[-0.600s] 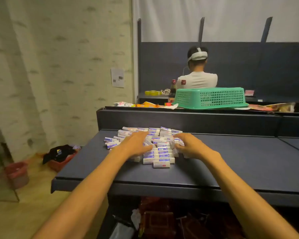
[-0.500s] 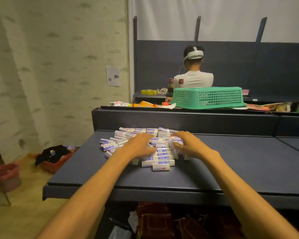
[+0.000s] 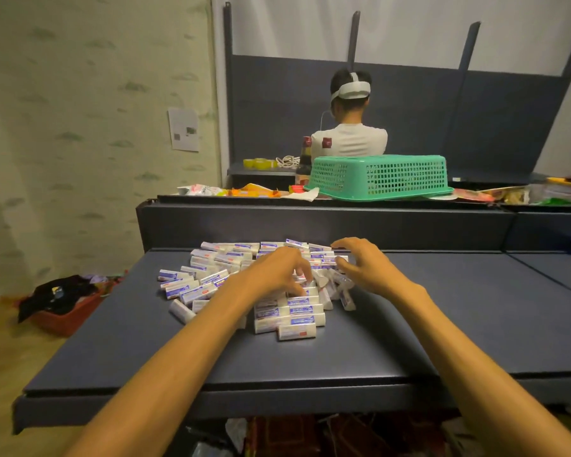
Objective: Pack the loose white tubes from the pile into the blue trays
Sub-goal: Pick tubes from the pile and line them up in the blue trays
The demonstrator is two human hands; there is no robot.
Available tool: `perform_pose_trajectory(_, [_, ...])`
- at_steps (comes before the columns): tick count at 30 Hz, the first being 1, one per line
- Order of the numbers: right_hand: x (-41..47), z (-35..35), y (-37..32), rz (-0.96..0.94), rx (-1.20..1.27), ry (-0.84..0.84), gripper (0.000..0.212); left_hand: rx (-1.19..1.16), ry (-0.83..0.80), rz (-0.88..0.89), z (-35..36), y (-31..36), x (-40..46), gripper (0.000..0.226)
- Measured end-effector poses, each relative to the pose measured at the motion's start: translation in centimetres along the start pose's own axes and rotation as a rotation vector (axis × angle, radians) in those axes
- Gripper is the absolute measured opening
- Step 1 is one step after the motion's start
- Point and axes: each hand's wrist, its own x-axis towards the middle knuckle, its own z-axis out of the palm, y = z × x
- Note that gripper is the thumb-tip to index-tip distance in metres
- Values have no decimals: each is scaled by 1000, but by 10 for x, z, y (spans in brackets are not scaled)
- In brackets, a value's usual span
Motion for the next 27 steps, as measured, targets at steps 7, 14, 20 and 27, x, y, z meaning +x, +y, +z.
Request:
perform_pose_trajectory(7, [3,-3,10,11,51,-40,35,102,-65,-5,3,9,4,24])
perform_pose_trajectory(14, [3,-6,18,-17,85,-89,36,45,-20,-90,6,10,-2,25])
perform_pose_trajectory(20, [-3,-6,19,-85,130,-91,30,-114,255,-142,0,12,-21,29])
perform_pose_trajectory(27, [-21,-5,-3,-184,33,-183,24,-248,356,-199,-7,16,-36,38])
